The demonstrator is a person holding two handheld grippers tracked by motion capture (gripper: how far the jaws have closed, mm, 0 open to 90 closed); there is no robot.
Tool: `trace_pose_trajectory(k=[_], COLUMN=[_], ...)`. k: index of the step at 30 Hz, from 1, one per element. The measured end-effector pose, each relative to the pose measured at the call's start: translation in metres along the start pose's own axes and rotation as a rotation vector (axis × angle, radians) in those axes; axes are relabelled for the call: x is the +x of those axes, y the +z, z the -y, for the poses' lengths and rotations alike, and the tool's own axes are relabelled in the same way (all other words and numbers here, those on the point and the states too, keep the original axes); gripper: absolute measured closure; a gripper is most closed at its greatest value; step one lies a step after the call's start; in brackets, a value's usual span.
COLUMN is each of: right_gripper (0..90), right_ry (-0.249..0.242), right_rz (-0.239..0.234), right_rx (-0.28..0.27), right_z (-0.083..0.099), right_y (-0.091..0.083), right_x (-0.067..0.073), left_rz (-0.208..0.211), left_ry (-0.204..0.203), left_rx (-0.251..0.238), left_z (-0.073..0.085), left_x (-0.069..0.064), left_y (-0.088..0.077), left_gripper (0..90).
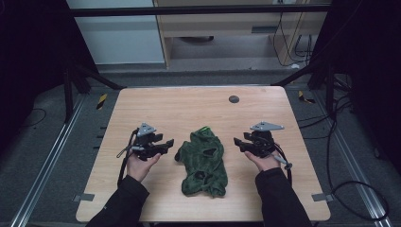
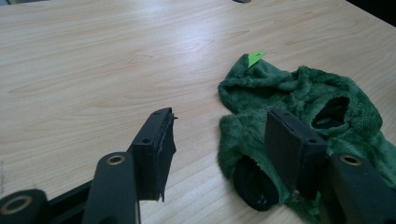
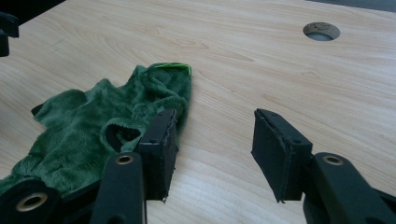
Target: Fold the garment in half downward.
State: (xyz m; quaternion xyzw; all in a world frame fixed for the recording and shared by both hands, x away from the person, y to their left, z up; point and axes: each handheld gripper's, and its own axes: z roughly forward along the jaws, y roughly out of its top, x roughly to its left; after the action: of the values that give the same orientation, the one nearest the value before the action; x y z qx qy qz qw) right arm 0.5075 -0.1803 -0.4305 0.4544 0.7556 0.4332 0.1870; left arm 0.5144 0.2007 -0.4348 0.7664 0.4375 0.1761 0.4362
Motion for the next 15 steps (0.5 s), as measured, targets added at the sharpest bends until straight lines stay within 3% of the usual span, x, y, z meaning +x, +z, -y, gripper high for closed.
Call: trace_pose_trajectory(k=[15], right_gripper=[52.2], right_ry=[0.001], right_rz=[-0.025], right_rx=[0.02], right_z=[-0.015], right_y=[0.029], right_x=[0.011], left_rz=[0.002], left_ry=[0.048], left_rx=[0.047], left_z=[-0.01], left_x=[-0.004], left_y=[0.032], left_gripper=[43.3])
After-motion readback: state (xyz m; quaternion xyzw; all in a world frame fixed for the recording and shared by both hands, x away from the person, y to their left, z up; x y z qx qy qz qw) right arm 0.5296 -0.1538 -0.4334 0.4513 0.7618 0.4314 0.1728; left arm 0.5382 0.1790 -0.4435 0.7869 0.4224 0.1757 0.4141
